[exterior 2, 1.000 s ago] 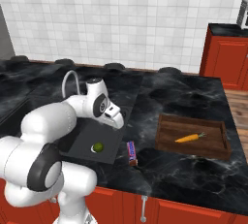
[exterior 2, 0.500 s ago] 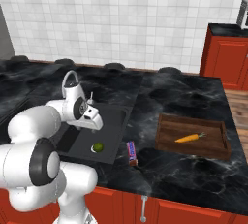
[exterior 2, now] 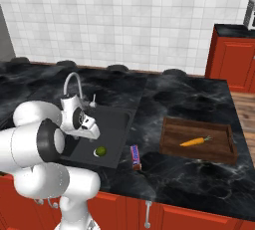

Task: Pick up all produce items and place them in the sink. Turn on the sink faucet to wash them. Then turn the sink off and put them in the tray.

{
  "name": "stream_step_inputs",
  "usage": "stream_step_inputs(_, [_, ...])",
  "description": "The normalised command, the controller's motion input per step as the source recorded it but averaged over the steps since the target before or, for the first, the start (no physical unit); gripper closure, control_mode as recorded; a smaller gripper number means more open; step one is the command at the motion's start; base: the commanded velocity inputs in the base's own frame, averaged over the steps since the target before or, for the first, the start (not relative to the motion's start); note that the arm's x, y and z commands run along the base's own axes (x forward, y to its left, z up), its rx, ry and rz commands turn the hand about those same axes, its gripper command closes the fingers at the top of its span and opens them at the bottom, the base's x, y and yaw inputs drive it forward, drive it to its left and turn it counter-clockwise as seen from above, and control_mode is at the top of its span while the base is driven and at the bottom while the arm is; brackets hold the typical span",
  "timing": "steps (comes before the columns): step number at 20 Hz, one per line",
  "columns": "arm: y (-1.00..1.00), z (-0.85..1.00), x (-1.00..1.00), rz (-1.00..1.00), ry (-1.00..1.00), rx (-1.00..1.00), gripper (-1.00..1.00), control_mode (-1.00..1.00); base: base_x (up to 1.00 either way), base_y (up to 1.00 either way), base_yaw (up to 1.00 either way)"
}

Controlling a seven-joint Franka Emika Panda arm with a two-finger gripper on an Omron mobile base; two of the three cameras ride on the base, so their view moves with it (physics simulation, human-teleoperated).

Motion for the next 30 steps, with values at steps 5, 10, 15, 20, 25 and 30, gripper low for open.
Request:
stream_step_inputs(5, [0.07, -0.4, 0.28, 0.0, 0.0, 0.0, -1.0, -1.0, 0.0, 0.0, 0.0])
stream_step_inputs(10, [0.0, -0.24, 0.22, 0.0, 0.0, 0.03, -1.0, -1.0, 0.0, 0.0, 0.0])
stream_step_inputs(15, [-0.01, -0.23, 0.21, 0.0, 0.0, 0.01, -1.0, -1.0, 0.0, 0.0, 0.0])
stream_step_inputs(20, [-0.03, -0.28, 0.21, 0.0, 0.0, 0.01, -1.0, -1.0, 0.0, 0.0, 0.0])
stream_step_inputs(25, [-0.1, -0.22, 0.19, 0.0, -0.03, 0.01, -1.0, -1.0, 0.0, 0.0, 0.0])
stream_step_inputs(30, [-0.14, -0.2, 0.17, 0.0, -0.05, 0.01, -1.0, -1.0, 0.0, 0.0, 0.0])
